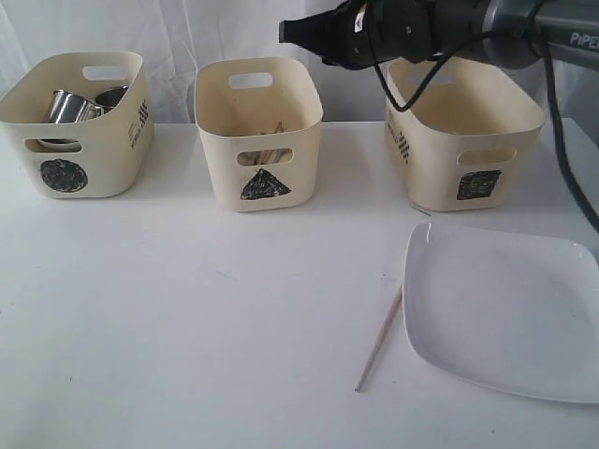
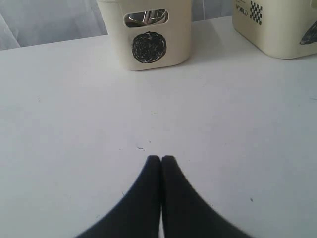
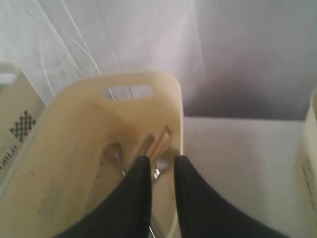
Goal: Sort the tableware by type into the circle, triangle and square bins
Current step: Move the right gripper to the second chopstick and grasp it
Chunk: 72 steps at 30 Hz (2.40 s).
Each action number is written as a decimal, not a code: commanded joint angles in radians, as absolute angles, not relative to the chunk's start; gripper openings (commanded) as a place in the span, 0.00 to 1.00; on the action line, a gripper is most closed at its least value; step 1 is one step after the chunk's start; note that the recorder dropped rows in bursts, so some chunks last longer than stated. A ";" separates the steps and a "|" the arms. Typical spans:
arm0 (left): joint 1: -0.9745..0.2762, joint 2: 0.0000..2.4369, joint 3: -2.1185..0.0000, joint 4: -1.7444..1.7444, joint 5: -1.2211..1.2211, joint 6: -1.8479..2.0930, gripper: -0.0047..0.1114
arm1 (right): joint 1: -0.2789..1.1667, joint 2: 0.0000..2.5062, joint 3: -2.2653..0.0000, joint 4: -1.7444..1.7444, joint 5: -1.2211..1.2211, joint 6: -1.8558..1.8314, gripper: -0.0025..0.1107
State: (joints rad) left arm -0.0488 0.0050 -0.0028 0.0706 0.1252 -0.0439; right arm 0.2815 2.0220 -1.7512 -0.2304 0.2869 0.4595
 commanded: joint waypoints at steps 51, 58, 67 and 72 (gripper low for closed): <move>-0.048 0.000 0.000 0.065 0.128 -0.047 0.04 | 0.628 1.783 -1.043 -0.397 0.730 1.314 0.42; -0.048 0.000 0.000 0.065 0.128 -0.047 0.04 | 0.628 1.811 -1.043 -0.397 0.677 1.361 0.42; -0.048 0.000 0.000 0.065 0.128 -0.047 0.04 | 0.626 1.831 -0.990 -0.426 0.669 1.478 0.42; -0.048 0.000 0.000 0.065 0.128 -0.047 0.04 | 0.626 1.856 -0.958 -0.464 0.614 1.523 0.42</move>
